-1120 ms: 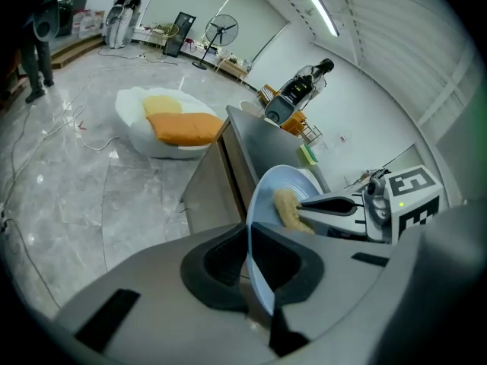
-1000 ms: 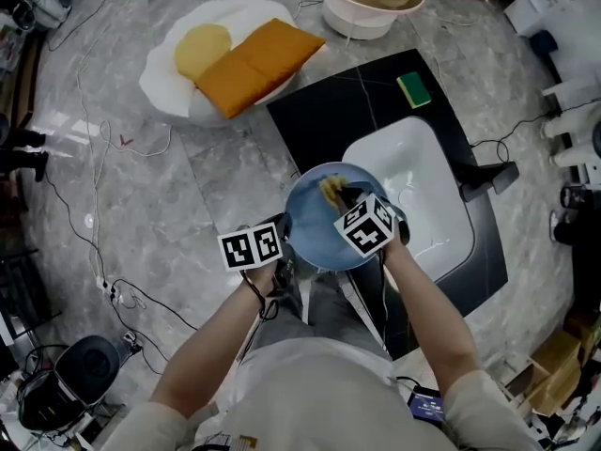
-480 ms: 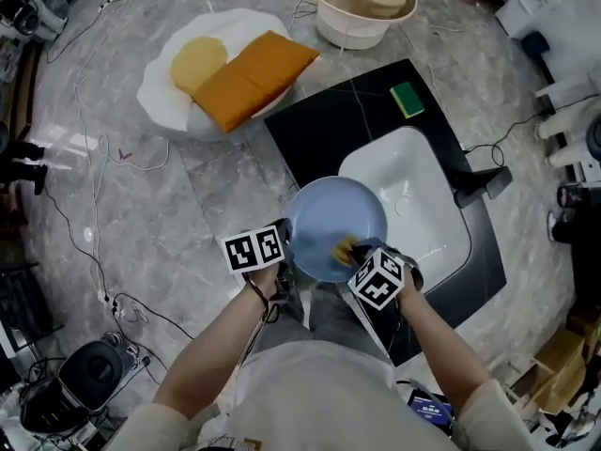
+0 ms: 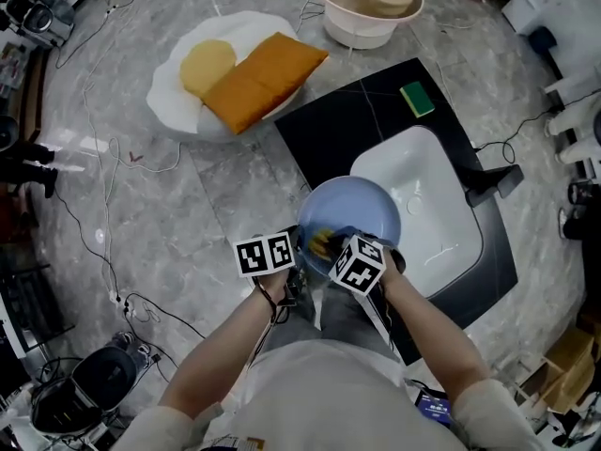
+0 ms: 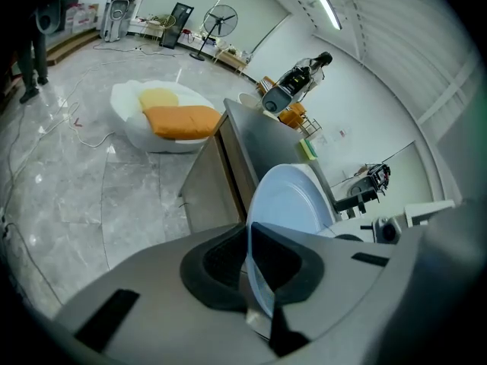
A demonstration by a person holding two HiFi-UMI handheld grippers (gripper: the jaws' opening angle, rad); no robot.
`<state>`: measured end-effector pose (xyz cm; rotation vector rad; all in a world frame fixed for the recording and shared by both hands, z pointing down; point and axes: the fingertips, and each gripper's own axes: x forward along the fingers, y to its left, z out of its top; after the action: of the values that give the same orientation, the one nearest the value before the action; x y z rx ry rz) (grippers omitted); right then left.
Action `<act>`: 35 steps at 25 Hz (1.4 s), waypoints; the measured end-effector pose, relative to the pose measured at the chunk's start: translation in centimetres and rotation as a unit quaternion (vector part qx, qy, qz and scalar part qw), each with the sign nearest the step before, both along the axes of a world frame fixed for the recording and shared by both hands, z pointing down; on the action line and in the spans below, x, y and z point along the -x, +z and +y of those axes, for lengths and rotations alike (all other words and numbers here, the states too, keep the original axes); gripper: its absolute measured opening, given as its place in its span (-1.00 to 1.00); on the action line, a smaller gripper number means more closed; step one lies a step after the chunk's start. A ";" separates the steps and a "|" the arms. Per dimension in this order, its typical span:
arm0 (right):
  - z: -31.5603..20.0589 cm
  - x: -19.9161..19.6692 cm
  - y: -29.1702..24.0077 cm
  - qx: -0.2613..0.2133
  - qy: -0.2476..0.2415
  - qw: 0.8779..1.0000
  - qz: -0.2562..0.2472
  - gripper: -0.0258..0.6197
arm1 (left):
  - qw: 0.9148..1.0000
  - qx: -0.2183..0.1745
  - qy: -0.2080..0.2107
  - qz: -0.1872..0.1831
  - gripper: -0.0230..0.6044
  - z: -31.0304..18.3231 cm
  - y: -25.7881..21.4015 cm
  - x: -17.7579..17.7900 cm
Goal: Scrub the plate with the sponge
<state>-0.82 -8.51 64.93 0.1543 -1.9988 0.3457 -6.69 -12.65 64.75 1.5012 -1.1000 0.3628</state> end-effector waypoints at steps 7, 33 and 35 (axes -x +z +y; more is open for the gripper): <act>-8.7 -1.1 -0.4 -0.059 0.112 0.992 -0.004 -0.78 | 1.000 0.003 0.000 0.009 -0.82 0.2 -0.1 -0.1; 3.1 -2.9 0.0 0.029 0.051 0.996 0.064 -0.78 | 1.000 -0.007 -0.011 -0.004 -0.82 -1.9 0.0 0.8; 2.7 -1.2 0.1 0.035 0.041 0.997 0.048 -0.78 | 1.000 -0.012 0.005 -0.016 -0.82 -1.9 0.0 0.9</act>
<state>0.38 -5.80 65.02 0.2043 -1.8864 0.4523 -7.57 -14.51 64.71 1.5276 -1.1264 0.3831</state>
